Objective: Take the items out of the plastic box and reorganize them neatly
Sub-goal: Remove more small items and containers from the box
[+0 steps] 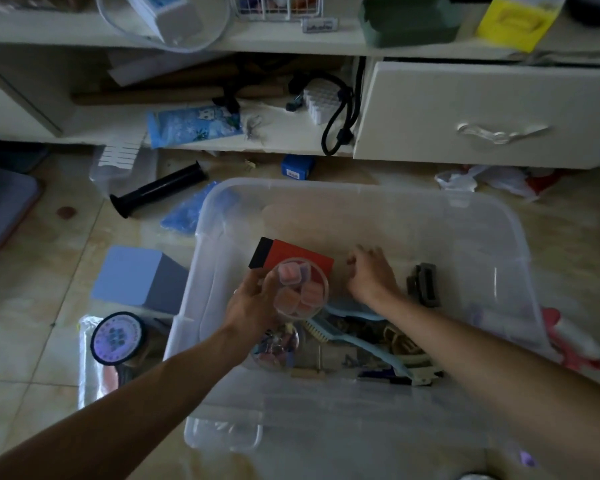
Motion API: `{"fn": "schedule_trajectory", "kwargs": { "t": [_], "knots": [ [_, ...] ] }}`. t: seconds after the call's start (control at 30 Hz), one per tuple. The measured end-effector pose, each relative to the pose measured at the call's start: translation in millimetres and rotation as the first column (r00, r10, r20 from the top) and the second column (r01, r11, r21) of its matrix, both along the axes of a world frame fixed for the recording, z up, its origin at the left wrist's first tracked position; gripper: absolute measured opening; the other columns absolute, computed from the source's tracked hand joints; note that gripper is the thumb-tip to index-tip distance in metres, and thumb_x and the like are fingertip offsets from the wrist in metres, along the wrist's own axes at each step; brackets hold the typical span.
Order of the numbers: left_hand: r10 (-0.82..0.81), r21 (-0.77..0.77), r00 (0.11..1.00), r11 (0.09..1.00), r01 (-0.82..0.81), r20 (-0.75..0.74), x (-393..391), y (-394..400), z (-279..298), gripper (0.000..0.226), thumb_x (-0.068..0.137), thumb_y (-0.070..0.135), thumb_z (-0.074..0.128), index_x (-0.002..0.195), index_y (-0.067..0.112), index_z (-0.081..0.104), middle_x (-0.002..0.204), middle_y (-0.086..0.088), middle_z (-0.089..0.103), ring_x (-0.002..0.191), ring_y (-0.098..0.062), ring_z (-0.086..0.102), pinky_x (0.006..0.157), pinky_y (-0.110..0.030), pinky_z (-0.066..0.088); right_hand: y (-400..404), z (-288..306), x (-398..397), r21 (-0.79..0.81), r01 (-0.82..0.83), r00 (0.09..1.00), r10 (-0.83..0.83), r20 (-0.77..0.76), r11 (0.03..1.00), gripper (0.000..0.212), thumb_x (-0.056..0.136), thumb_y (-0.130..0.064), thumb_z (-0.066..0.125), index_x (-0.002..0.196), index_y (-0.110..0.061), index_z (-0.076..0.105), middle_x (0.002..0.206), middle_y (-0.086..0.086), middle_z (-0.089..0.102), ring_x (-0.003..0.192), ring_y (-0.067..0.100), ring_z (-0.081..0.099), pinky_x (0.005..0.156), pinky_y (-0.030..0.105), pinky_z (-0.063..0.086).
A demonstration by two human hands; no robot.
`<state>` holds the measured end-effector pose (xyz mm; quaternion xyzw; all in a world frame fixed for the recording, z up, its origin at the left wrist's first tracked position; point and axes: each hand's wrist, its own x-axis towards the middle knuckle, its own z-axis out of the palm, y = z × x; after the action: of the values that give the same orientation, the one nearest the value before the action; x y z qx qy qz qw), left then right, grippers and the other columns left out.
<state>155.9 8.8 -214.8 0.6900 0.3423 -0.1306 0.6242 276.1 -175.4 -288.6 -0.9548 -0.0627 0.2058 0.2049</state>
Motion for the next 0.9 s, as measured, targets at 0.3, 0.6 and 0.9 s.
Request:
{"fn": "schedule_trajectory", "kwargs": {
  "t": [0.3,0.6,0.9],
  "knots": [
    [0.025,-0.018,0.999,1.0,-0.025,0.032,3,0,-3,0.024,0.097,0.048,0.048,0.116,0.035,0.058,0.107,-0.004,0.067,0.091,-0.026,0.07,0.073,-0.048,0.061,22,82,-48,0.375,-0.54,0.831,0.407,0.379,0.753,0.034,0.088,-0.031,0.069,0.119,-0.021,0.06,0.108,-0.005,0.053,0.091,0.002,0.053,0.077,0.017,0.051],
    [0.194,0.058,0.971,0.977,-0.204,0.141,20,9,15,0.026,0.103,0.043,0.032,0.11,0.029,0.052,0.1,-0.003,0.066,0.086,-0.027,0.07,0.065,-0.052,0.06,2,46,-15,0.365,-0.243,0.941,0.127,0.314,0.899,0.011,0.095,-0.01,0.055,0.085,-0.014,0.054,0.075,-0.003,0.055,0.065,0.009,0.053,0.056,0.026,0.04],
    [0.206,0.05,0.974,0.976,-0.211,0.094,45,17,24,0.028,0.101,0.044,0.033,0.115,0.029,0.051,0.107,-0.003,0.064,0.095,-0.028,0.068,0.081,-0.052,0.058,46,13,-68,0.093,-0.78,0.625,0.765,0.155,0.619,0.066,0.089,-0.002,0.052,0.146,-0.033,0.048,0.131,0.006,0.054,0.108,0.031,0.06,0.075,0.033,0.054]
  ]
}}
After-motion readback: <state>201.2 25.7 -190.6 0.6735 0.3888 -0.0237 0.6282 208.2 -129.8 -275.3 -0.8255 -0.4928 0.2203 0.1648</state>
